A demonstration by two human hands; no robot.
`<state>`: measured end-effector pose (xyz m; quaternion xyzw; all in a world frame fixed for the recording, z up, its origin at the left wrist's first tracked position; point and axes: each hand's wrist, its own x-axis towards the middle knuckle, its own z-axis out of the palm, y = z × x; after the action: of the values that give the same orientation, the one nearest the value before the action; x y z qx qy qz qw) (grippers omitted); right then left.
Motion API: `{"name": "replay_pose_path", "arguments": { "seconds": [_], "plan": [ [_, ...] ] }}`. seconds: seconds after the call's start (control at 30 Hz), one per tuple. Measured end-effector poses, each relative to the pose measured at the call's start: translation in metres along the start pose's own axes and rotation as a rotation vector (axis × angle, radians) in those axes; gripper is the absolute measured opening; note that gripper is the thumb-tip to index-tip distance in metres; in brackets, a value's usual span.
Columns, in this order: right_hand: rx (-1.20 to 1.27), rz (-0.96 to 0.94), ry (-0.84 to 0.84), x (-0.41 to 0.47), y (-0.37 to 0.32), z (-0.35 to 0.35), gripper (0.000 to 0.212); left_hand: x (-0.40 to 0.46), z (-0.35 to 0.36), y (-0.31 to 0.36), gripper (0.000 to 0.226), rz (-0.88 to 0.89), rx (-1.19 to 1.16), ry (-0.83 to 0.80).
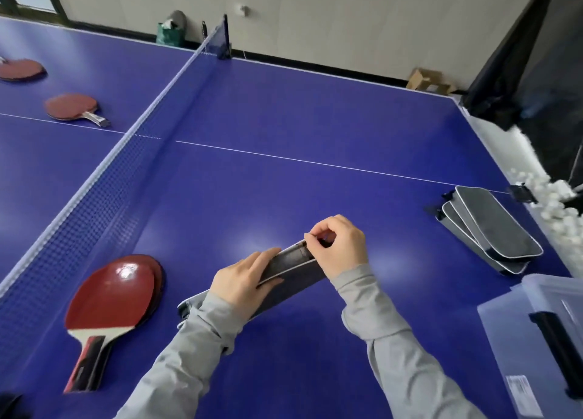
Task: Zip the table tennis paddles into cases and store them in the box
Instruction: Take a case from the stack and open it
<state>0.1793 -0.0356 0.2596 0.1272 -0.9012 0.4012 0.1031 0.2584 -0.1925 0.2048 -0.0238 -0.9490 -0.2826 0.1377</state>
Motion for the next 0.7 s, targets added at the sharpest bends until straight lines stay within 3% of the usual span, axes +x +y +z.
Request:
{"name": "replay_pose_path", "arguments": {
  "seconds": [0.23, 0.5, 0.7],
  "plan": [
    [0.028, 0.154, 0.125, 0.010, 0.015, -0.008, 0.012, -0.001, -0.003, -0.001, 0.042, -0.009, -0.076, 0.129],
    [0.093, 0.349, 0.177, 0.016, 0.049, -0.022, 0.010, -0.001, -0.006, -0.003, 0.038, -0.325, -0.512, 0.120],
    [0.132, 0.398, 0.212, 0.010, 0.067, -0.025, 0.013, 0.004, -0.015, -0.009, 0.038, -0.368, -0.742, 0.208]
  ]
}}
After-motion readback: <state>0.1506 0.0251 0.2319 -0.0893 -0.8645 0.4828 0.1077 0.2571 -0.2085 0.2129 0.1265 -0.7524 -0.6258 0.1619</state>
